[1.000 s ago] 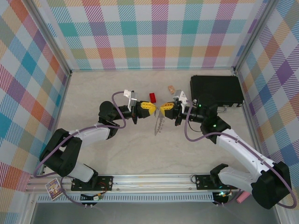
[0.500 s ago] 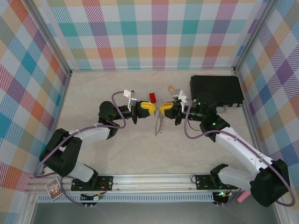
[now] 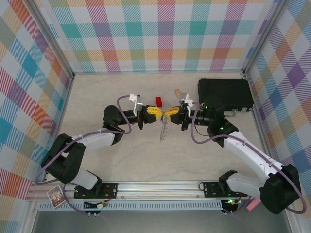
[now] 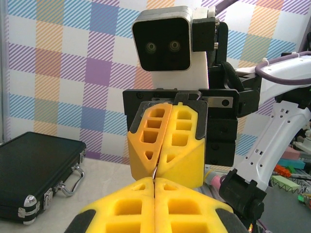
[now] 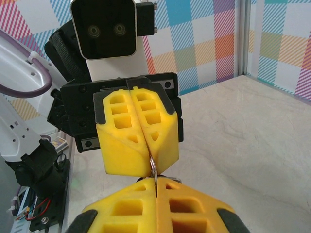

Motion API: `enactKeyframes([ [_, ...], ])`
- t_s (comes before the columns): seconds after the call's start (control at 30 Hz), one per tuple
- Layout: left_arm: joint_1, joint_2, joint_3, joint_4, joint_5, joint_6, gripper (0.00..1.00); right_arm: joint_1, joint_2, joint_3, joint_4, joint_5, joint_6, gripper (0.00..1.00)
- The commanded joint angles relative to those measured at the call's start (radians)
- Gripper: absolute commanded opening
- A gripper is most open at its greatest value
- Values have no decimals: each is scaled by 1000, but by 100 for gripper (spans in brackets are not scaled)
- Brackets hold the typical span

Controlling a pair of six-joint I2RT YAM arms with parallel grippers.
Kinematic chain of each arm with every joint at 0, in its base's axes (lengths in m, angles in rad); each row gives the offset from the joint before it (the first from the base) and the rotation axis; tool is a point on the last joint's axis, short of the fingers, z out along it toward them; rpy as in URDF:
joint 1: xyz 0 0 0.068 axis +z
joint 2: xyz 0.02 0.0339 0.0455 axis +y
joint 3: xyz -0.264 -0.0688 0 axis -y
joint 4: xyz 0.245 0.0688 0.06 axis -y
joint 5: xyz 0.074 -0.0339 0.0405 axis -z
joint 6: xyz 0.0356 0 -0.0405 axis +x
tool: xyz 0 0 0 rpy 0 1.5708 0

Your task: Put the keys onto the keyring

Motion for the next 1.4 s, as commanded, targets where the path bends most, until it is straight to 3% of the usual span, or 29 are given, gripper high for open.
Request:
enactKeyframes([
  [0.0, -31, -35, 5, 39, 33, 17, 0, 13, -5, 40, 12, 38, 20, 0],
  [0.13, -31, -46, 0, 19, 27, 32, 0, 14, 8, 61, -19, 64, 41, 0],
  [0.3, -34, -66, -7, -5, 36, 46, 15, 14, 11, 67, -24, 111, 63, 0],
  [0.47, -53, -100, -14, -101, 38, 115, 19, 14, 14, 80, -30, 144, 84, 0],
  [0.57, -63, -138, -25, -171, 26, 164, 9, 13, 11, 80, -29, 148, 85, 0],
  [0.63, -64, -155, -34, -179, 7, 171, 17, 14, 5, 73, -19, 141, 84, 0],
  [0.77, -61, -182, -38, -182, -47, 148, 28, 13, -20, 30, 48, 163, 89, 0],
  [0.93, -46, -197, -18, -185, -188, 38, 31, 13, -49, -33, 172, 164, 88, 0],
  [1.37, -49, -147, 69, -319, -197, 29, 34, 13, -19, -88, 436, 56, 136, 0],
])
